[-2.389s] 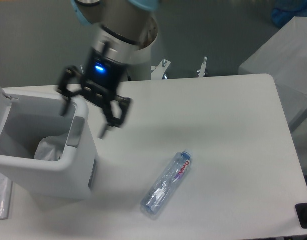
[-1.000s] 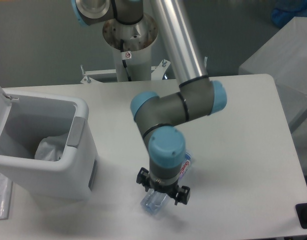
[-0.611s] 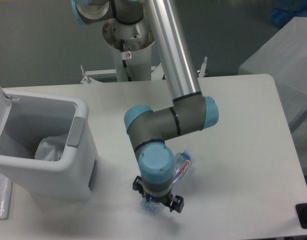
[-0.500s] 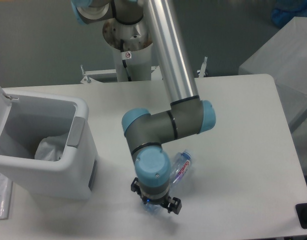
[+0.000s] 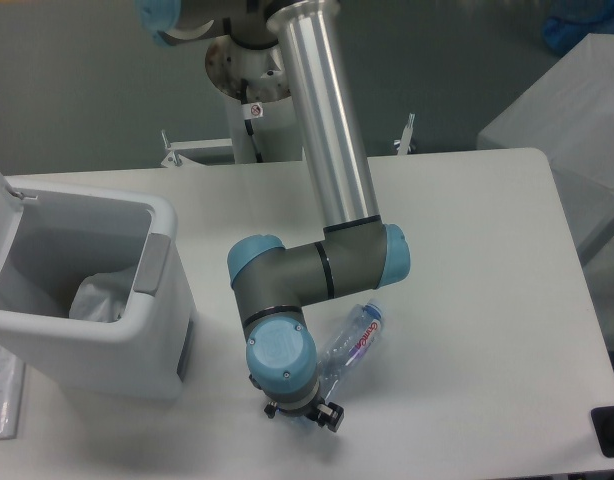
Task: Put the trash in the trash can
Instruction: 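Lower onto the bottle and close the gripper around it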
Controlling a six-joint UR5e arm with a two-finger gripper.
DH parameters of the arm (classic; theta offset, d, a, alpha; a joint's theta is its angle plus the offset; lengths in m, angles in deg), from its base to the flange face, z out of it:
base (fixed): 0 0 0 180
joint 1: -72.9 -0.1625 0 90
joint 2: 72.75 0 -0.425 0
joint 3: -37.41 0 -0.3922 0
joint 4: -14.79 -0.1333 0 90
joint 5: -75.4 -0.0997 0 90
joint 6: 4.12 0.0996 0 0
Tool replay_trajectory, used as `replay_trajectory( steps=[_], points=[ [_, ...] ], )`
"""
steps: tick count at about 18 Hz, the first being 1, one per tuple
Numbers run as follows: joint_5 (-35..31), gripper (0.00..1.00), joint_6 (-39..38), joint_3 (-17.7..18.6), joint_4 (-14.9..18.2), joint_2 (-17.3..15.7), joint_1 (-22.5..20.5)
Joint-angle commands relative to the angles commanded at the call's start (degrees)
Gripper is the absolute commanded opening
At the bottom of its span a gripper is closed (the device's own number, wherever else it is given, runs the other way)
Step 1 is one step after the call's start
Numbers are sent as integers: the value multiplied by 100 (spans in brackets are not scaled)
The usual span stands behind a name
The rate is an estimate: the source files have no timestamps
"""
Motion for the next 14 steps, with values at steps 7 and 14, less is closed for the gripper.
replay_trajectory(
  steps=[7, 14],
  points=[
    [61, 60, 0, -44, -9, -167, -35],
    [1104, 55, 26, -97, -62, -922, -535]
  ],
)
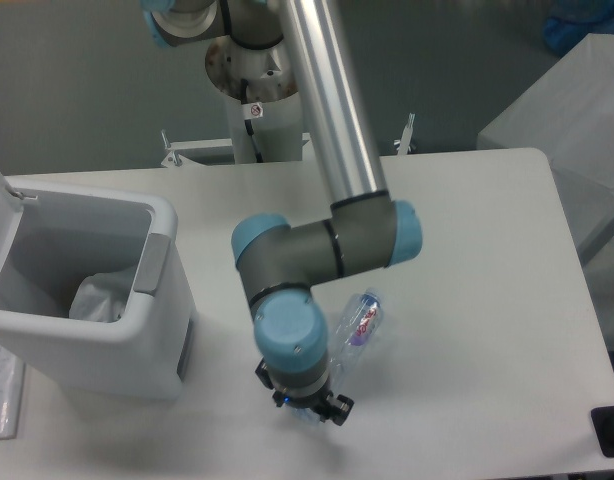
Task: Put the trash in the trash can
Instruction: 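Lower onto the bottle and close the gripper around it, then lift the bottle and carry it over the trash bin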
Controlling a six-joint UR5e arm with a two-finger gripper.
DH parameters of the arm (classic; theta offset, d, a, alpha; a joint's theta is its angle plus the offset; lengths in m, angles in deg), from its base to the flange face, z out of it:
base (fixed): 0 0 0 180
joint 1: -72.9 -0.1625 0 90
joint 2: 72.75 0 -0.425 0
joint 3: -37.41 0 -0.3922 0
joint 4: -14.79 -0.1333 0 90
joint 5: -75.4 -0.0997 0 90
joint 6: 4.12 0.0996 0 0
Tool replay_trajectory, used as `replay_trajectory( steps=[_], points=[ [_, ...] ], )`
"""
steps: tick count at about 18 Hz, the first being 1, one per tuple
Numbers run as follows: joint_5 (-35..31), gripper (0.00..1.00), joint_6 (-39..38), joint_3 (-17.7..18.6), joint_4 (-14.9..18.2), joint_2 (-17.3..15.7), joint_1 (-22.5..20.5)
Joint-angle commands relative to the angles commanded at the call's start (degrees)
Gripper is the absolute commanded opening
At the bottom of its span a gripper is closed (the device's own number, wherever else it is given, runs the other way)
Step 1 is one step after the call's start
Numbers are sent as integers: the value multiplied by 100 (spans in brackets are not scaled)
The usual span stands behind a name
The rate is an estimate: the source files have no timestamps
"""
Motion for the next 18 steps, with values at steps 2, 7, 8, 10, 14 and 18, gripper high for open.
replay_trajectory(
  steps=[2, 7, 8, 10, 14, 18],
  points=[
    [668, 55, -26, -61, 0, -185, -211],
    [2206, 55, -272, -254, -17, -511, -607],
    [2566, 55, -281, -325, -18, -581, -686],
    [3313, 55, -412, -439, -61, -765, -827],
    [4457, 55, -825, -571, -333, -1002, -889],
    [5432, 55, -896, -563, -396, -1231, -836]
  ],
)
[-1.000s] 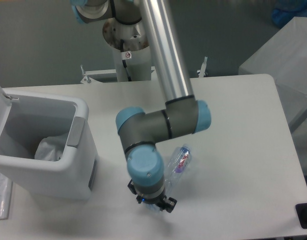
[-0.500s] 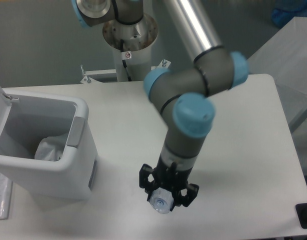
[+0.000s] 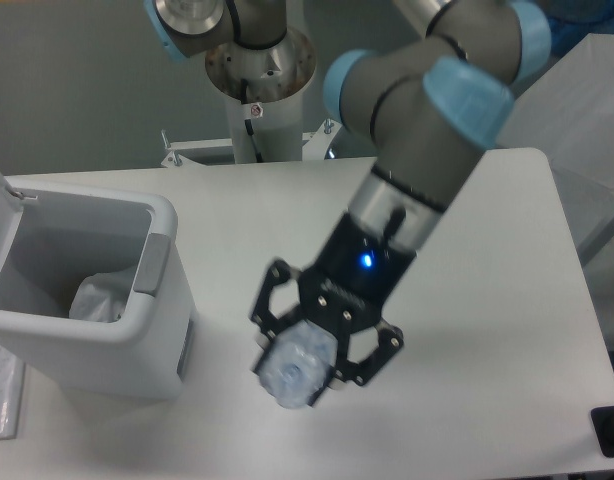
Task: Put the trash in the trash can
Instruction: 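Lift the bottle and carry it over the trash bin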
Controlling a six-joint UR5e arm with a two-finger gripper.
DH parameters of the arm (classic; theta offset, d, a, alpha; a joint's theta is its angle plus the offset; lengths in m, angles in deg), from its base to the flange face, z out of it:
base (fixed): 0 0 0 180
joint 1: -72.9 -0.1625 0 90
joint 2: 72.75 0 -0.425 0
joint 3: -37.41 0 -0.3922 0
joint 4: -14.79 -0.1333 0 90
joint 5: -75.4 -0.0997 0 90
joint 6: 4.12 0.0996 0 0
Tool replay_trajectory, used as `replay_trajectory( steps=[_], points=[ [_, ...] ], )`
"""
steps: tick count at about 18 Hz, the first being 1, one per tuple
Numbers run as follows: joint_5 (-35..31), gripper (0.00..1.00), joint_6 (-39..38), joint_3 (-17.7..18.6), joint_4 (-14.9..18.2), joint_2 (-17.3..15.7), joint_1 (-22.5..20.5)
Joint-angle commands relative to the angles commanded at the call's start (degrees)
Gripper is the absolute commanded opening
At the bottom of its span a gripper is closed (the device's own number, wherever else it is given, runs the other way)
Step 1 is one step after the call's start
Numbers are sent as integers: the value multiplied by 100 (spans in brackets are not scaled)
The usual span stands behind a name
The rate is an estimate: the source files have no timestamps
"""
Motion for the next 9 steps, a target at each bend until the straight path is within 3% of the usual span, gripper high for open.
replay_trajectory(
  steps=[5, 9],
  points=[
    [1353, 55, 0, 53, -26, -229, 61],
    [1593, 55, 18, 70, -149, -326, 412]
  ],
)
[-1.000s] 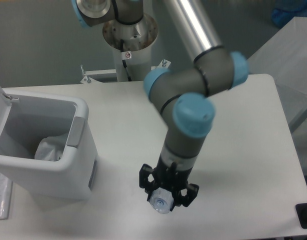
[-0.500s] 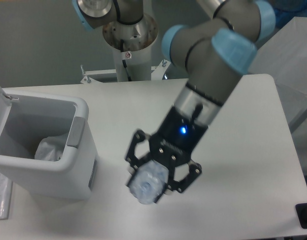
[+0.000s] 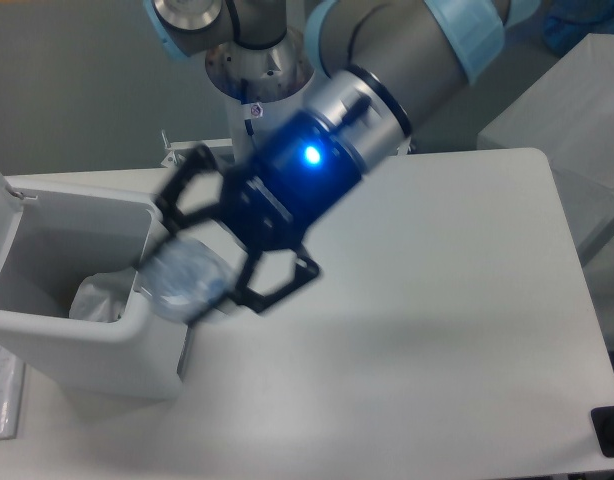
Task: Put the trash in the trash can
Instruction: 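Lift the bottle and carry it over the trash bin, then open the gripper to release the bottle into the bin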
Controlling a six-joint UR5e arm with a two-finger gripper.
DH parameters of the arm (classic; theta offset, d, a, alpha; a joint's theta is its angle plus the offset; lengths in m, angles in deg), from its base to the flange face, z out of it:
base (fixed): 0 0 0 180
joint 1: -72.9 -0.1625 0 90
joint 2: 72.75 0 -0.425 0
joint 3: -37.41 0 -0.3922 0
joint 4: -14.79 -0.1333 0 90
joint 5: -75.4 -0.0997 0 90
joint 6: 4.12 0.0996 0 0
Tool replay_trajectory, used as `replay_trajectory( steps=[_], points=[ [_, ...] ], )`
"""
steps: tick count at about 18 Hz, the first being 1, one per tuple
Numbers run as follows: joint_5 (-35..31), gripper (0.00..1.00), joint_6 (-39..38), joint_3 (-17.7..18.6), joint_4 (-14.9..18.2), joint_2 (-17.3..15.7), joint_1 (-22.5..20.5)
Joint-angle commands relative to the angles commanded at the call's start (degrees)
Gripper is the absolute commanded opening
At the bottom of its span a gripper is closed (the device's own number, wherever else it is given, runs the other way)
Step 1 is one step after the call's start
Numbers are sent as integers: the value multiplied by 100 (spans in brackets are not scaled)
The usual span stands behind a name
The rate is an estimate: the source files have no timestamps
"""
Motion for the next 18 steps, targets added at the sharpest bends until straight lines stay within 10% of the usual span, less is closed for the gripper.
replay_trajectory(
  steps=[8, 18],
  points=[
    [-61, 55, 316, 1281, -738, -457, 563],
    [-184, 56, 1177, 2188, -809, -519, 704]
  ],
)
